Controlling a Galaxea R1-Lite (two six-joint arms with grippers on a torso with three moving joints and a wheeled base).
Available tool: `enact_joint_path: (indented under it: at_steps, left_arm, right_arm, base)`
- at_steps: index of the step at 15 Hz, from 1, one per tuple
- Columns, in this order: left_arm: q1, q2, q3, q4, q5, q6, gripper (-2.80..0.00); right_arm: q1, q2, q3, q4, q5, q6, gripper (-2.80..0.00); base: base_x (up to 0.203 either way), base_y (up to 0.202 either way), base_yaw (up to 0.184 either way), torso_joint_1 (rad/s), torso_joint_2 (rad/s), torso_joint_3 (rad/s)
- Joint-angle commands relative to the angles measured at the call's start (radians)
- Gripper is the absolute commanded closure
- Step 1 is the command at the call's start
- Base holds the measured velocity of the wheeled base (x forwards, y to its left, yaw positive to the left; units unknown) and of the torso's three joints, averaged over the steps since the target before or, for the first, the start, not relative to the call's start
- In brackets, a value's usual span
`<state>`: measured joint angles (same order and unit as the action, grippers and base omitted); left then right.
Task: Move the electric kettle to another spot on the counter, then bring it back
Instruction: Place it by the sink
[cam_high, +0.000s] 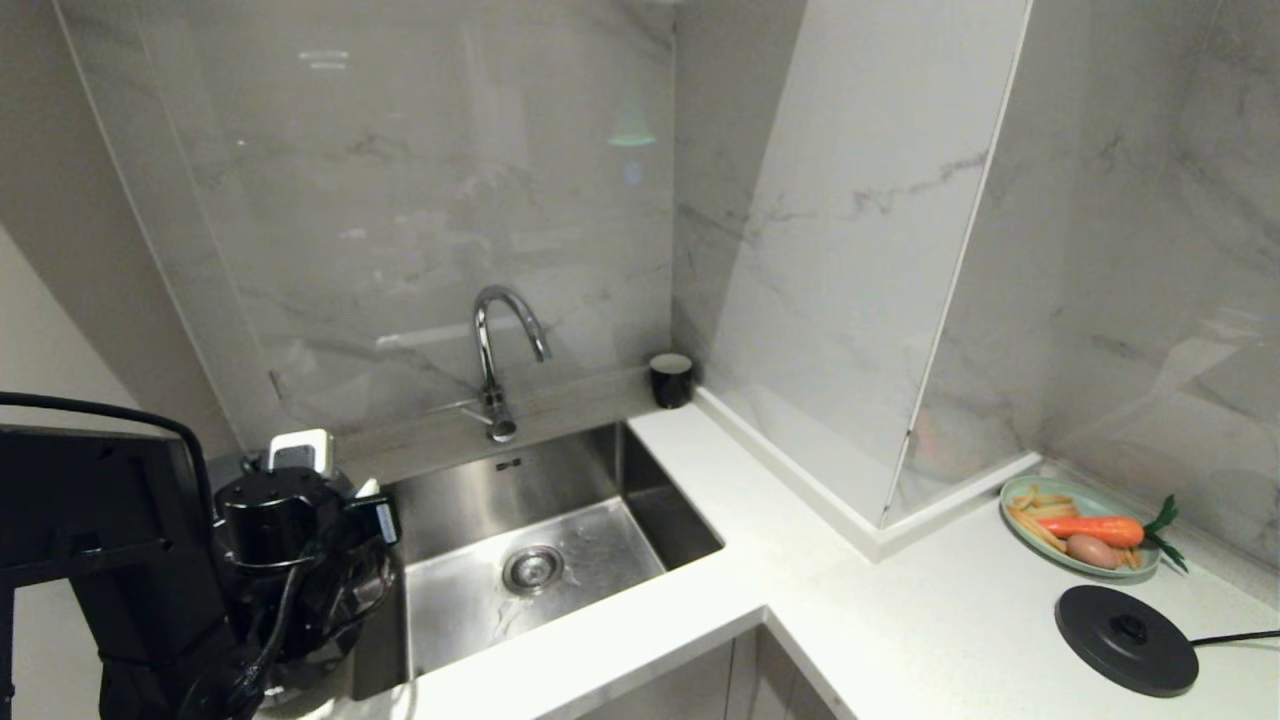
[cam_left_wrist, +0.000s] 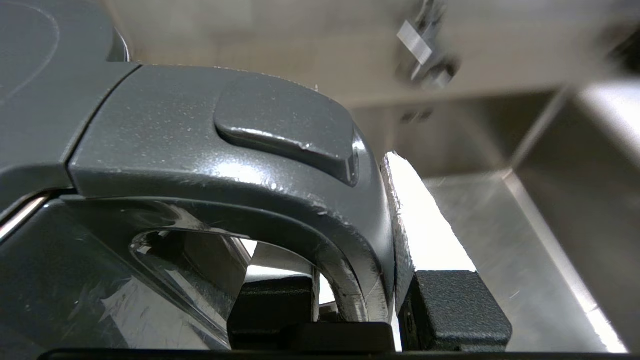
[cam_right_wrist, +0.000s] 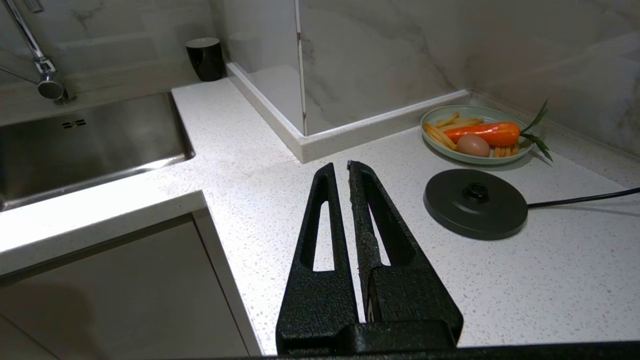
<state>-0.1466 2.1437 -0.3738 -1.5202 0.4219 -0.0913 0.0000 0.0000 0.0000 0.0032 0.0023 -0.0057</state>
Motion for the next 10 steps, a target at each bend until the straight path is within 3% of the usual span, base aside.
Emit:
enact_joint_path:
  at_steps: [1, 6, 10]
  left_arm:
    - [0.017, 0.065, -0.002, -0.01, -0.006, -0.002, 0.0]
    - [0.055, 0.088, -0.013, -0.01, -0.065, -0.004, 0.0]
    - [0.056, 0.101, -0.029, -0.01, -0.071, -0.002, 0.0]
  right_arm:
    - [0.0, 0.0, 0.0, 0.0, 0.001, 0.0, 0.0]
    - [0.0, 0.0, 0.0, 0.0, 0.001, 0.0, 0.0]
    - [0.0, 0.0, 0.0, 0.0, 0.001, 0.0, 0.0]
  base:
    - [0.0, 0.0, 0.0, 0.0, 0.0, 0.0]
    - [0.0, 0.0, 0.0, 0.0, 0.0, 0.0]
    - [0.0, 0.0, 0.0, 0.0, 0.0, 0.0]
